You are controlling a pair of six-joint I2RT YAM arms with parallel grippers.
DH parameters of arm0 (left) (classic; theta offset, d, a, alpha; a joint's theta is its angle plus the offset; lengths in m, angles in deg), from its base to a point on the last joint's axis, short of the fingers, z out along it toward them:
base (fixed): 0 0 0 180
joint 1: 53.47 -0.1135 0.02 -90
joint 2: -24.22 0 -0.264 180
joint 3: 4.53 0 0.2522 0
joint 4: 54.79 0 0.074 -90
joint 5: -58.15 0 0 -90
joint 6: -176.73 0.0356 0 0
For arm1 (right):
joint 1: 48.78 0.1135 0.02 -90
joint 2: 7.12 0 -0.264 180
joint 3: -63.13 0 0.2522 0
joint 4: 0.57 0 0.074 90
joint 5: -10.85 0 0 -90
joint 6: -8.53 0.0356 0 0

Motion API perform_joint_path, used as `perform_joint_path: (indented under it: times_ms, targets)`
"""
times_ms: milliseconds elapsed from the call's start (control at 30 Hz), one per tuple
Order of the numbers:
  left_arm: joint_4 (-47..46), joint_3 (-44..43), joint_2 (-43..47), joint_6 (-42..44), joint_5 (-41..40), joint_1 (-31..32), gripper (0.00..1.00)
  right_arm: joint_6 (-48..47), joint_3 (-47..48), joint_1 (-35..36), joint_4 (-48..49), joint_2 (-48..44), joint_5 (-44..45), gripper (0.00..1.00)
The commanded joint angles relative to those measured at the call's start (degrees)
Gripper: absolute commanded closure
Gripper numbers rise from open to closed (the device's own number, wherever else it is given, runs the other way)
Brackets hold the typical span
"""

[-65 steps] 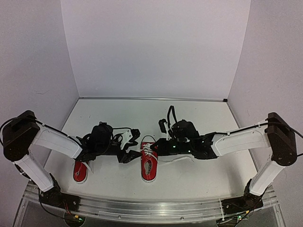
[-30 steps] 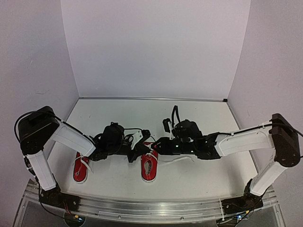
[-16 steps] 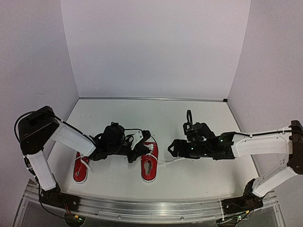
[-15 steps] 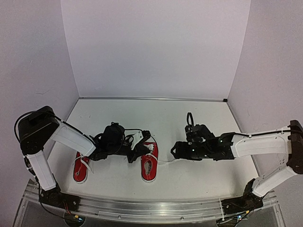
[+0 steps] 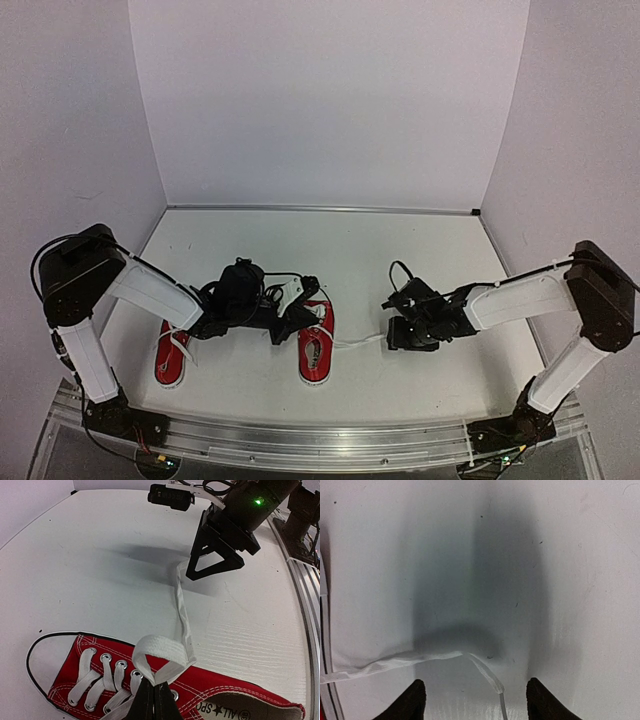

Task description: Tie the shoes

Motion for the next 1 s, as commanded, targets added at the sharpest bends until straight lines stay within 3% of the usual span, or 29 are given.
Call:
perform_joint_path:
  times_ms: [0,200,400,633,967]
  targets:
    - [-0.9,-1.75,-0.07,1.25,1.23,0.39,1.0,-0.95,1.36,0.1,-0.34,2.11,0.2,0.45]
    - [-0.82,-1.71,-0.16,1.48,1.19,0.39,1.0,-1.54,0.31,0.06,0.14,1.8,0.83,0.63]
    - [-1.38,-1.41,-0.01,1.47,1.32,0.39,1.0,-3.14,2.32,-0.09,0.11,0.41,2.64,1.0]
    - [-3.45,0.16,0.89,2.32,0.67,0.39,1.0,-12.36,16.6,-0.86,1.65,-0.74,3.99,1.0]
    - [-5.59,1.13,0.55,4.14,0.72,0.49,1.0,-15.6,42.65,-0.39,7.02,14.97,-16.65,1.0]
